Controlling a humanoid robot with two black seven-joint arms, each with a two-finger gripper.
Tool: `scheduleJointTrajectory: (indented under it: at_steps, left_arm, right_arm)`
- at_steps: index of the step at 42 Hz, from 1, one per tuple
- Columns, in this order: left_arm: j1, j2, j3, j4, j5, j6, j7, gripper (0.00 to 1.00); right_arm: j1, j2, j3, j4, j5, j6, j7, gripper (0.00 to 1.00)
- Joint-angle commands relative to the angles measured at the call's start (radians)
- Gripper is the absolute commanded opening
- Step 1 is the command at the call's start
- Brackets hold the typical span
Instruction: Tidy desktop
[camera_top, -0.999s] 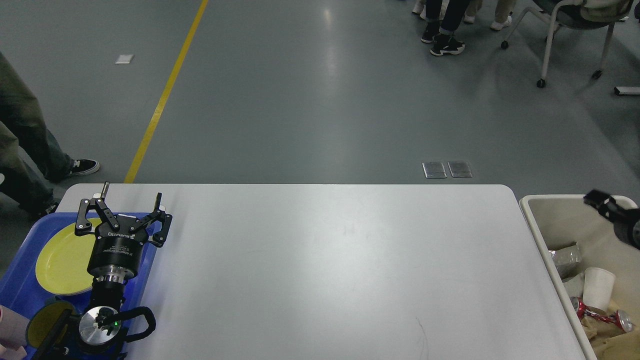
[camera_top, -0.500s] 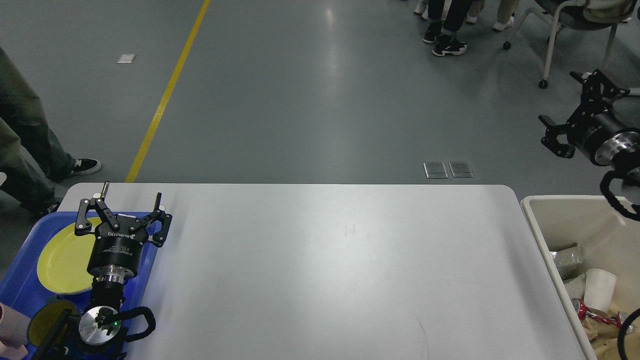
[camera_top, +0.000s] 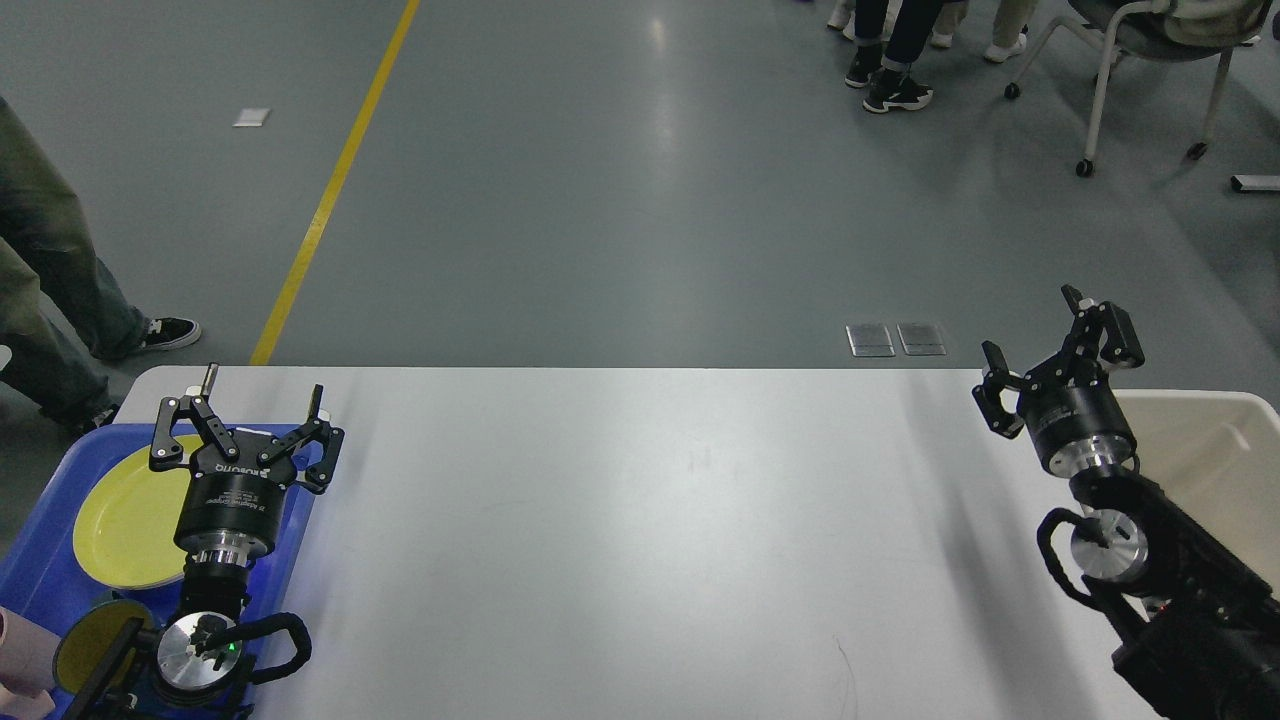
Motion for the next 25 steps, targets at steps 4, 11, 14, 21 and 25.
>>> scheduleJointTrajectory:
  at_steps: [4,11,14,21,25]
  left_arm:
    - [0.000,0.000,0.001,0.000,0.000,0.001,0.000,0.96]
    - [0.000,0.001,0.001,0.000,0.000,0.001,0.000,0.96]
    - [0.000,0.000,-0.001,0.000,0.000,0.001,0.000,0.96]
    - [0.000,0.000,0.001,0.000,0.000,0.000,0.000,0.96]
    - [0.000,0.000,0.001,0.000,0.000,0.000,0.000,0.96]
  right_arm:
    - [-0.023,0.024,-0.007,-0.033,-0.001,-0.049,0.067,1.00]
    - [-0.025,0.024,-0.012,-0.027,0.005,-0.003,0.053,1.00]
    - [-0.025,0.024,-0.012,-0.026,0.005,0.004,0.050,1.00]
    - [-0.026,0.026,-0.012,-0.024,0.007,0.002,0.052,1.00]
    - [-0.026,0.029,-0.010,-0.023,0.007,0.004,0.052,1.00]
